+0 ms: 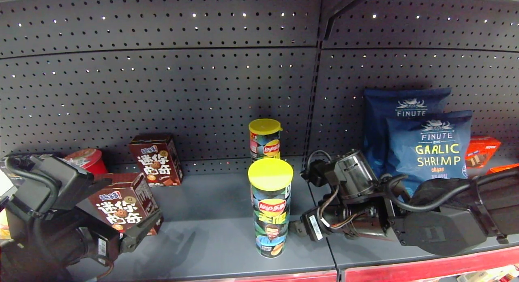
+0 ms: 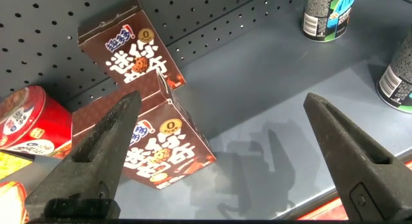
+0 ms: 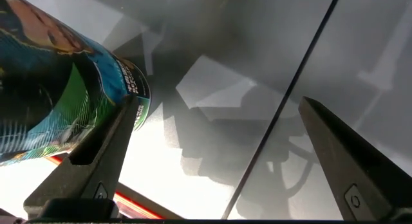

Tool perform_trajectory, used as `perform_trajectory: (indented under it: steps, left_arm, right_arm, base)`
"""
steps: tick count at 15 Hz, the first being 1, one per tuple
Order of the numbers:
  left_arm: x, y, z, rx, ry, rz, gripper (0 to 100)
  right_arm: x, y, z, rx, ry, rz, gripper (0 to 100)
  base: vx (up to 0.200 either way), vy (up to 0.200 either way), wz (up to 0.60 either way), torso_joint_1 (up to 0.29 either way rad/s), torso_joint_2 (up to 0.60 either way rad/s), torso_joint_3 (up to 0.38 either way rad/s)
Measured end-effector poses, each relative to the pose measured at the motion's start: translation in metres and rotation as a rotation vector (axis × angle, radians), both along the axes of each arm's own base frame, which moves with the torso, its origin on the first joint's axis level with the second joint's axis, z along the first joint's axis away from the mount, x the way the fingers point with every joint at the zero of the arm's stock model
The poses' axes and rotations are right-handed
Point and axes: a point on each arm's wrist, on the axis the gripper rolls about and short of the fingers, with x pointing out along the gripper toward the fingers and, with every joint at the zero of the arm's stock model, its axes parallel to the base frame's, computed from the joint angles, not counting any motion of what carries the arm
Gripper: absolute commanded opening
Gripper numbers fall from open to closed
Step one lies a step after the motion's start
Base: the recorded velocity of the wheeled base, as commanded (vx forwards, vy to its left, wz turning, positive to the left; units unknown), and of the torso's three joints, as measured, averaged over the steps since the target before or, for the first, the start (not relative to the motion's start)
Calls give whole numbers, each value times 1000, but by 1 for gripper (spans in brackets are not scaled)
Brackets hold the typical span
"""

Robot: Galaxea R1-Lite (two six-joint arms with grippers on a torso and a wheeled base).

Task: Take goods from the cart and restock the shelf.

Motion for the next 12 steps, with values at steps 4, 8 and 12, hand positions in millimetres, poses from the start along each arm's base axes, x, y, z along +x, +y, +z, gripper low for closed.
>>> perform_trajectory:
  steps: [4,8,12]
  left_arm:
    - [0,2,1,-1,-5,14,100]
    - [-1,3,3,-1,-18,21,100]
    - [-18,10,6,-6,-64,54,100]
  right_arm:
    - [-1,-2,1,2,1,-5,100]
    - [-12,-16,20,66,-14,-45,100]
    - [-39,-54,49,140,-53,-104,100]
  base:
    - [0,0,0,0,0,0]
    - [0,0,0,0,0,0]
    - [0,0,0,0,0,0]
